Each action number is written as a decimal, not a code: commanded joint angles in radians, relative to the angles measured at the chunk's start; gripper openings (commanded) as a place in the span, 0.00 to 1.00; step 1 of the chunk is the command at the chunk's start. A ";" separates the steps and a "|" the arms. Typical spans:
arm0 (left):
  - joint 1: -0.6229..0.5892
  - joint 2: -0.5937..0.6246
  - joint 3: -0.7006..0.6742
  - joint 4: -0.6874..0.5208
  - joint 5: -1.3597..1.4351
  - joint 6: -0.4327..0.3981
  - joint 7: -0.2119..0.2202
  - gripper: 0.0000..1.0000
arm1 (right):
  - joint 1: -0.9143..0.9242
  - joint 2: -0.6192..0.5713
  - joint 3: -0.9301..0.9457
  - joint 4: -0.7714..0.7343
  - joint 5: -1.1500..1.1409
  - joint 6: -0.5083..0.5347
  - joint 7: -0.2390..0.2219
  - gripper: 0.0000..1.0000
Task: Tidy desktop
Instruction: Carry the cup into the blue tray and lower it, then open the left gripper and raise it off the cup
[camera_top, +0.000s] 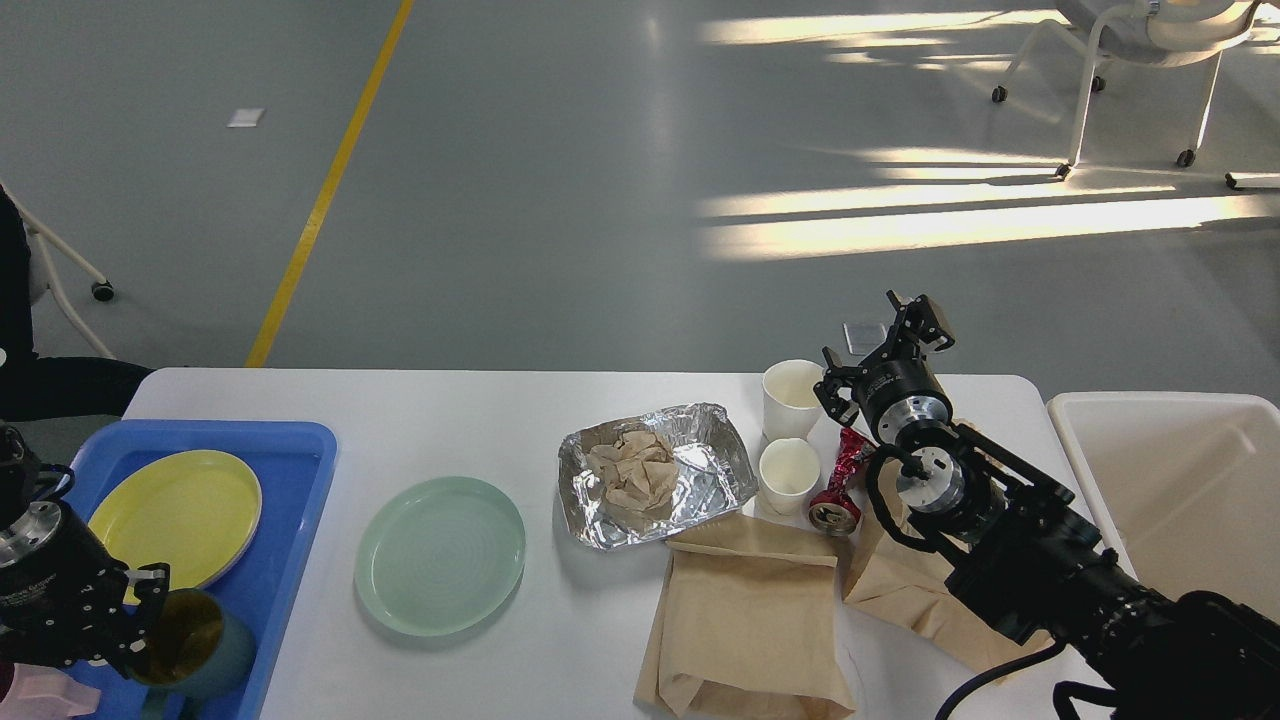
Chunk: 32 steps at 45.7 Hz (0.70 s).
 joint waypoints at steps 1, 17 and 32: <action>0.007 -0.004 0.001 0.005 -0.001 0.000 -0.001 0.00 | 0.000 0.000 0.000 0.001 0.000 0.000 0.000 1.00; 0.025 -0.017 0.019 0.034 -0.001 0.000 0.003 0.20 | -0.001 0.000 0.000 0.001 0.000 0.000 0.000 1.00; 0.011 -0.030 0.051 0.050 0.004 0.000 0.005 0.74 | -0.001 0.000 0.000 0.001 0.000 0.000 0.000 1.00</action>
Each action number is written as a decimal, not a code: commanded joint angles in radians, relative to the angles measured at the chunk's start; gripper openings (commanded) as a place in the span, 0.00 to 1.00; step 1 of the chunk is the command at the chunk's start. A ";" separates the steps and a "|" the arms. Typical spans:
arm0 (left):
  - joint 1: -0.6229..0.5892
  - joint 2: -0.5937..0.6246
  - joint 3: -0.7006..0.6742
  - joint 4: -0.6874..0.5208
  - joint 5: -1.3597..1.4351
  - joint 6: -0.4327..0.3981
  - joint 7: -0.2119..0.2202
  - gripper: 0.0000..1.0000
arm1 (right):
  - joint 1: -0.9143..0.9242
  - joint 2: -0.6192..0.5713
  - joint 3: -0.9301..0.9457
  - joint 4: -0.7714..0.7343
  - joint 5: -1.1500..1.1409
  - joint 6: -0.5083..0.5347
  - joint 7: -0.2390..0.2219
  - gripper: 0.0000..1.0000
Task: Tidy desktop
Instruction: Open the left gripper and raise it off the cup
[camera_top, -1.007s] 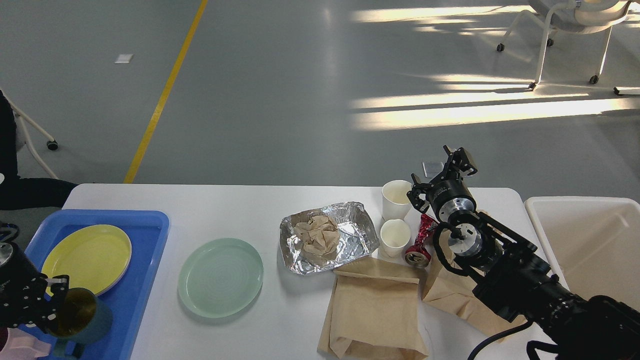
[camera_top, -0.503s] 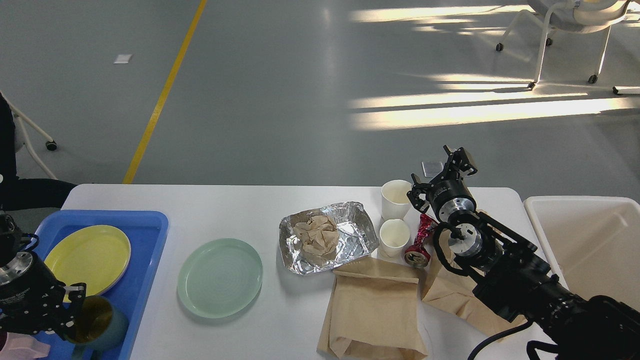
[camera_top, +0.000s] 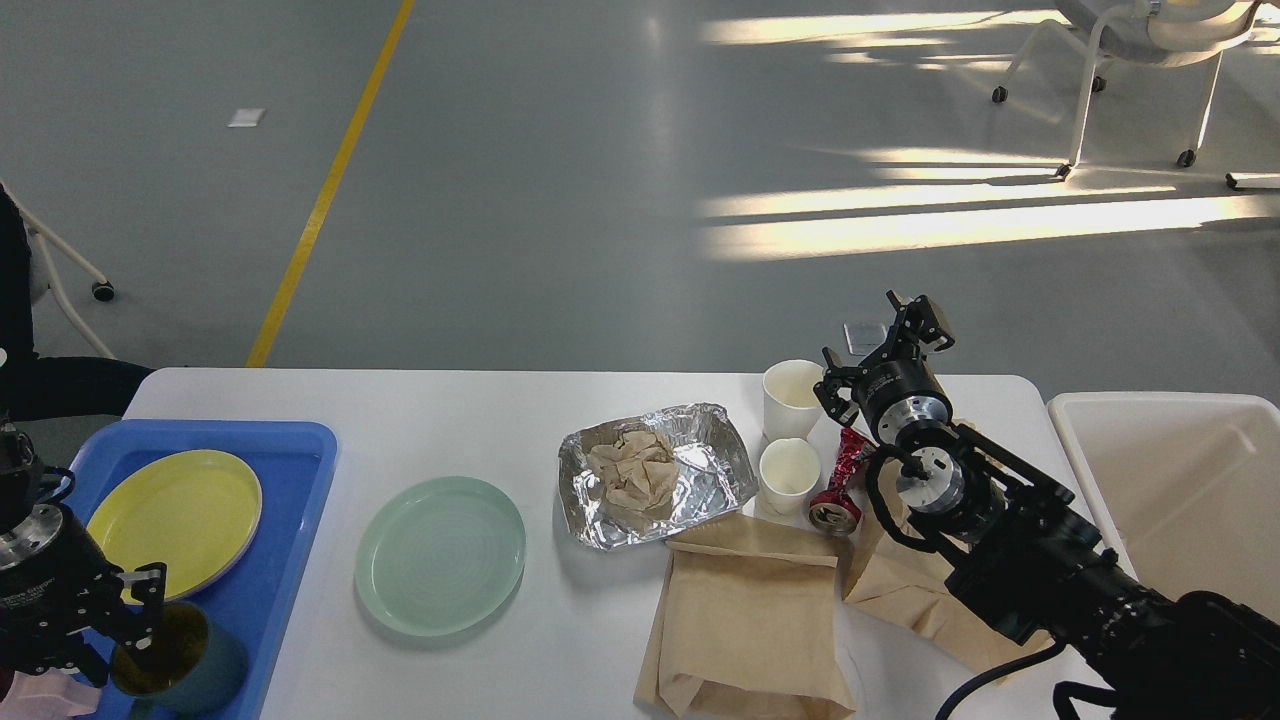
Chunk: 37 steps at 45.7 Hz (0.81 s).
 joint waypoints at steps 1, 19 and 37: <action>-0.017 -0.003 0.036 0.003 -0.001 0.000 -0.007 0.77 | 0.001 0.000 0.000 -0.001 0.000 0.000 0.000 1.00; -0.231 -0.018 0.185 0.003 -0.018 0.000 -0.025 0.89 | -0.001 0.000 0.000 0.000 0.000 0.000 0.000 1.00; -0.477 -0.247 0.262 0.000 -0.018 0.000 -0.025 0.94 | 0.001 0.000 0.000 -0.001 0.000 0.000 0.000 1.00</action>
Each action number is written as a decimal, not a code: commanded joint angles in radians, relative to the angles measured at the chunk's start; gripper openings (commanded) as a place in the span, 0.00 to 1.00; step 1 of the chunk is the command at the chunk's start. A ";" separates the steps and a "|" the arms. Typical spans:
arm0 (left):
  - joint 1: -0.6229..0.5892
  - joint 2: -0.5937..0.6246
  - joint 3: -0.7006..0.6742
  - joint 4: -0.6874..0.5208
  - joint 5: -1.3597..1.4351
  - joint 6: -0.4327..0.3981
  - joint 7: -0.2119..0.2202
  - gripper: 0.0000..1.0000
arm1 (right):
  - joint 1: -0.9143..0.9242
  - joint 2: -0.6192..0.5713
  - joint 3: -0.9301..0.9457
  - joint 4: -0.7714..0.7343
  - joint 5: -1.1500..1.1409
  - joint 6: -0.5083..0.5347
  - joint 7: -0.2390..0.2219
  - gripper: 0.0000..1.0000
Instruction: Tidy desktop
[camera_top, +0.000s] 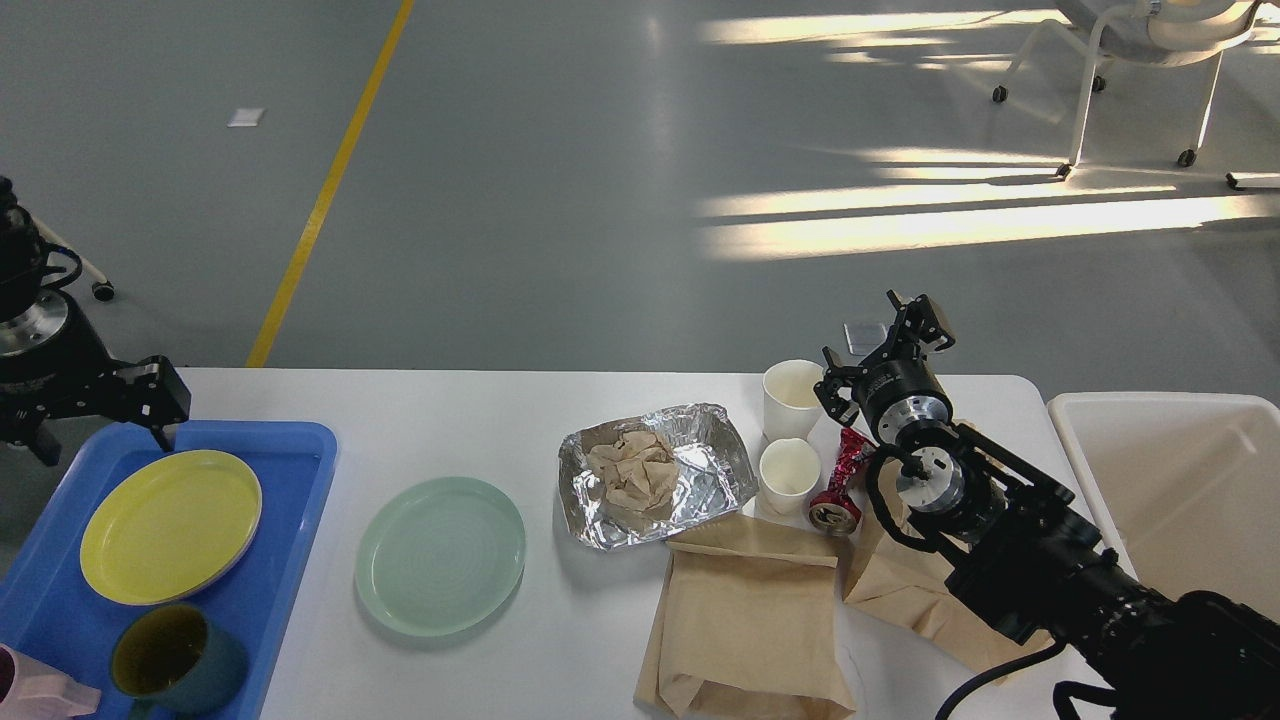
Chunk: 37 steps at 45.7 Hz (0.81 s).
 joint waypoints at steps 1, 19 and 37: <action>-0.060 -0.081 0.006 -0.002 0.000 0.000 0.000 0.94 | -0.001 0.000 0.000 0.000 0.000 0.000 0.000 1.00; 0.069 -0.270 -0.008 0.000 -0.038 0.000 0.008 0.94 | 0.000 0.000 0.000 -0.001 0.000 0.000 0.000 1.00; 0.301 -0.288 -0.137 0.060 -0.064 0.199 0.023 0.94 | -0.001 0.000 0.000 0.000 0.000 0.000 0.000 1.00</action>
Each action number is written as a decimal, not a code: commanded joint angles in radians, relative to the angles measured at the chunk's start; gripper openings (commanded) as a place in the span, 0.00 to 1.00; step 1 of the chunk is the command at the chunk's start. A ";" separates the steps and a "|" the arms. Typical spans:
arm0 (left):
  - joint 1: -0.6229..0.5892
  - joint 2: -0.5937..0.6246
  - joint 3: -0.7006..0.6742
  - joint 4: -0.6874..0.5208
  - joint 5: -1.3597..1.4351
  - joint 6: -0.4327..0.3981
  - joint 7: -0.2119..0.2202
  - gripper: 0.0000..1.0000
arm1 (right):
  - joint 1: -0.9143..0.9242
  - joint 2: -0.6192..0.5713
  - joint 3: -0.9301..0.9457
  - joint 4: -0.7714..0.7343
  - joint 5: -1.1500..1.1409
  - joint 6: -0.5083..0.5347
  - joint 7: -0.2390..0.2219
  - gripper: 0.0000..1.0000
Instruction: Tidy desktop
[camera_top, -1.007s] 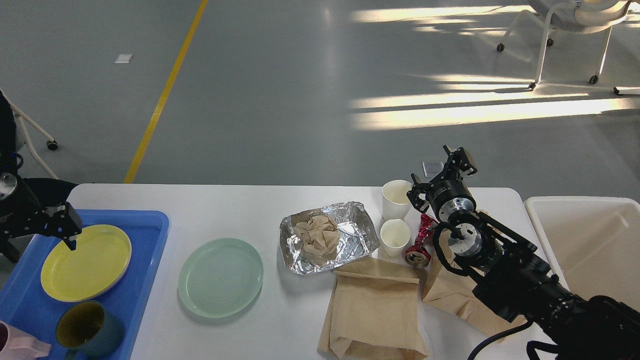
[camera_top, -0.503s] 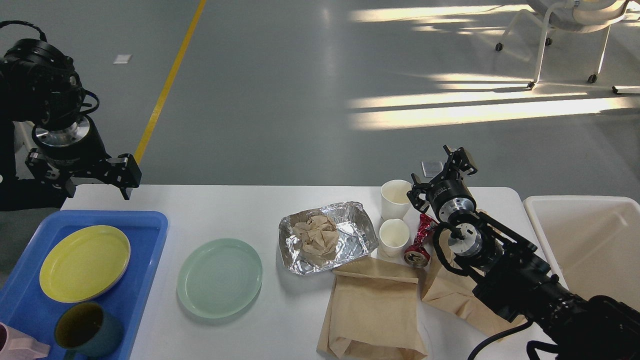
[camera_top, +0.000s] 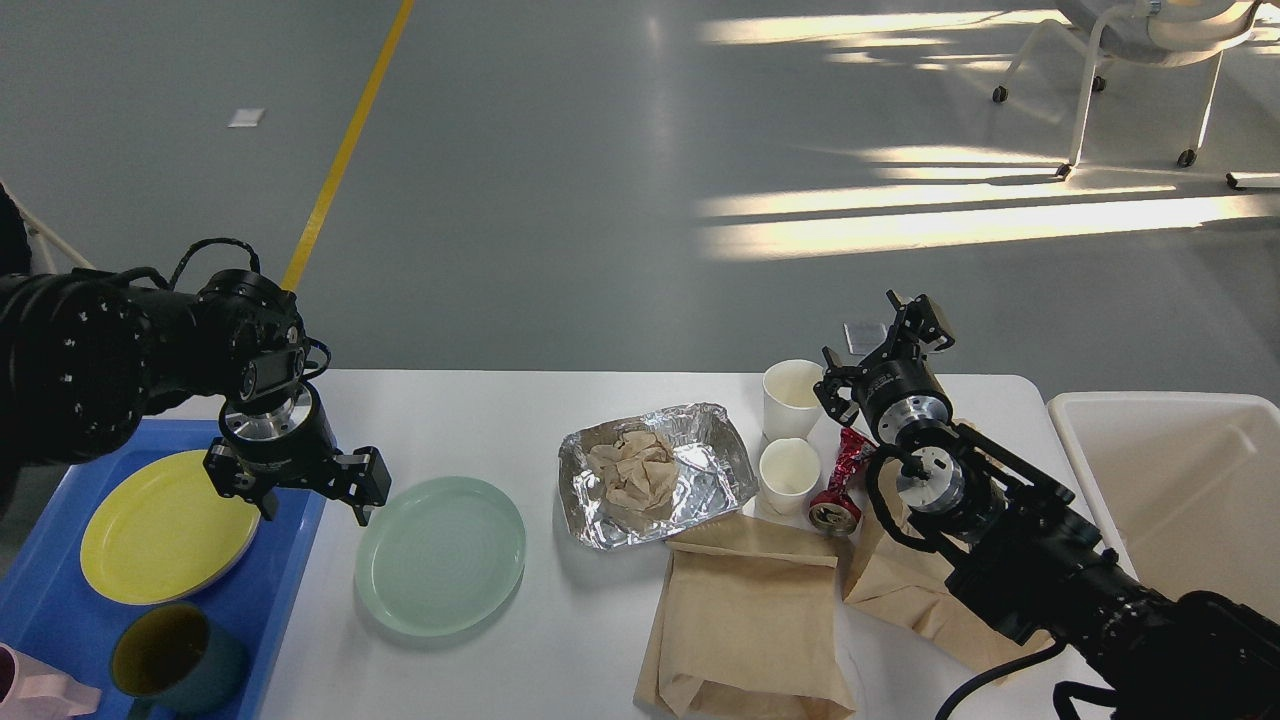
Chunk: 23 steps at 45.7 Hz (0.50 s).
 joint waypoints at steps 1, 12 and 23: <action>0.076 0.001 -0.036 0.040 -0.001 0.070 0.010 0.94 | 0.001 0.000 0.000 0.000 0.000 0.000 0.000 1.00; 0.149 0.001 -0.102 0.077 0.001 0.176 0.013 0.94 | -0.001 0.000 0.000 0.000 0.000 0.000 0.000 1.00; 0.195 -0.012 -0.115 0.080 0.001 0.239 0.039 0.94 | 0.001 0.000 0.000 -0.001 0.000 0.000 0.000 1.00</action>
